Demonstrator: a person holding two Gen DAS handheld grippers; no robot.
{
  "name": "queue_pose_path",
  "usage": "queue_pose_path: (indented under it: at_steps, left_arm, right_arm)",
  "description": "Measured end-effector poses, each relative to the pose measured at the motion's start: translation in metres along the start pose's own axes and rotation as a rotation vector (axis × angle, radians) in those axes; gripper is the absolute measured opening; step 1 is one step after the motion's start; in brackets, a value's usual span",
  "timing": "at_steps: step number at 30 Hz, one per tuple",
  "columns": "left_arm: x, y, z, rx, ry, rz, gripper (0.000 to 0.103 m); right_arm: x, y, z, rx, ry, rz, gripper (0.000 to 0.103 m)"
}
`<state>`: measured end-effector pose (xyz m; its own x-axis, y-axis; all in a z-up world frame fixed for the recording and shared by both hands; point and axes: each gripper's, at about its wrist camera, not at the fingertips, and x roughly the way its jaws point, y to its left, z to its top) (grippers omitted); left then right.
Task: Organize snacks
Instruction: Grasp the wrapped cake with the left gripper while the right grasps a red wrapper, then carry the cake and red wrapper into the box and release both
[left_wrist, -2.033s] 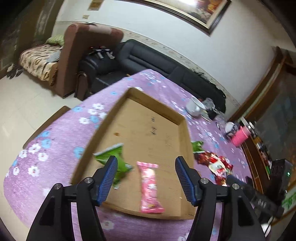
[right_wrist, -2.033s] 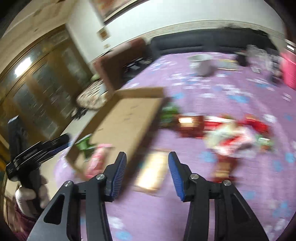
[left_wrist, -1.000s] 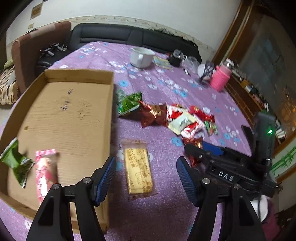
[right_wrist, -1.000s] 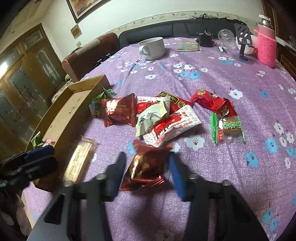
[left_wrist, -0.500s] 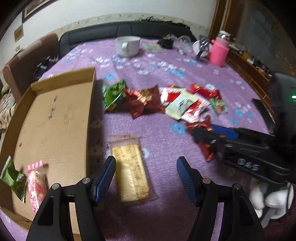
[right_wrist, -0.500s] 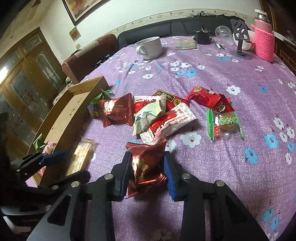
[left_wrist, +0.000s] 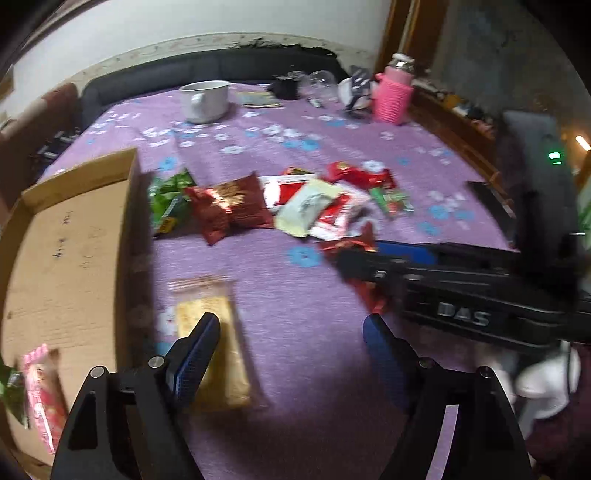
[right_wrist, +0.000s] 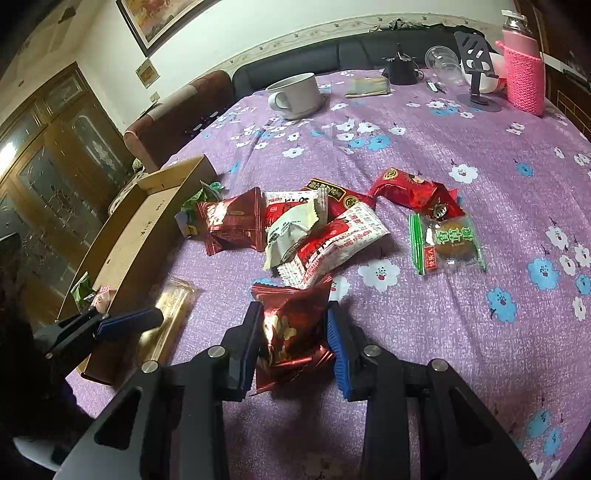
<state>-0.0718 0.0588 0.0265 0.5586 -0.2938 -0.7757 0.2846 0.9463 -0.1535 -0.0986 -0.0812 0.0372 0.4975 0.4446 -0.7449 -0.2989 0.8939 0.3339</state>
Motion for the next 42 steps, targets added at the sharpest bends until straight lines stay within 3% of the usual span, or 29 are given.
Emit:
queue_pose_path:
  at_steps: [2,7,12,14,16,17,19,20,23,29,33,38,42]
  left_arm:
    - [-0.004,0.003,-0.001,-0.032,-0.009,0.014,0.082]
    - [-0.002,0.013,-0.001,-0.062,0.000,0.129,0.082]
    - [0.020,0.002,0.002,0.009,0.056,0.338,0.088]
    - [0.022,0.006,0.004,-0.014,0.072,0.314,0.087]
    - [0.020,0.005,0.001,-0.006,0.064,0.246,0.069]
    - [0.018,0.005,0.000,-0.004,0.059,0.243,0.065]
    - [0.012,0.006,-0.004,-0.001,0.040,0.239,0.038]
    - [0.009,0.007,-0.004,-0.011,0.032,0.236,0.035]
    - [-0.002,0.022,-0.004,-0.104,-0.009,0.140,0.035]
    - [-0.019,0.034,-0.012,-0.182,-0.054,0.074,0.035]
    - [-0.050,0.052,-0.016,-0.252,-0.126,0.021,0.035]
    - [-0.087,0.089,-0.016,-0.328,-0.199,0.028,0.035]
    - [-0.103,0.129,-0.019,-0.369,-0.222,0.108,0.035]
  right_arm:
    - [0.000,-0.001,0.000,0.004,0.000,0.001,0.033]
    - [-0.001,-0.002,0.000,0.010,-0.001,0.003,0.033]
    - [-0.001,-0.004,-0.001,0.016,-0.002,0.005,0.033]
    - [-0.001,-0.004,-0.001,0.016,-0.003,0.004,0.033]
    - [-0.001,-0.003,-0.001,0.013,-0.004,0.001,0.033]
    - [-0.001,-0.003,-0.001,0.010,-0.004,-0.001,0.033]
    - [-0.002,-0.002,-0.001,0.005,-0.006,-0.006,0.032]
    - [-0.002,-0.002,-0.001,0.005,-0.007,-0.008,0.030]
    - [-0.005,-0.003,-0.002,0.020,-0.014,-0.003,0.029]
    - [-0.015,0.002,-0.004,-0.002,-0.069,-0.012,0.029]
    - [-0.024,0.011,-0.003,-0.020,-0.102,-0.013,0.029]
    - [-0.030,0.036,0.003,-0.034,-0.081,0.050,0.029]
    - [-0.023,0.075,0.015,-0.089,-0.047,0.102,0.029]
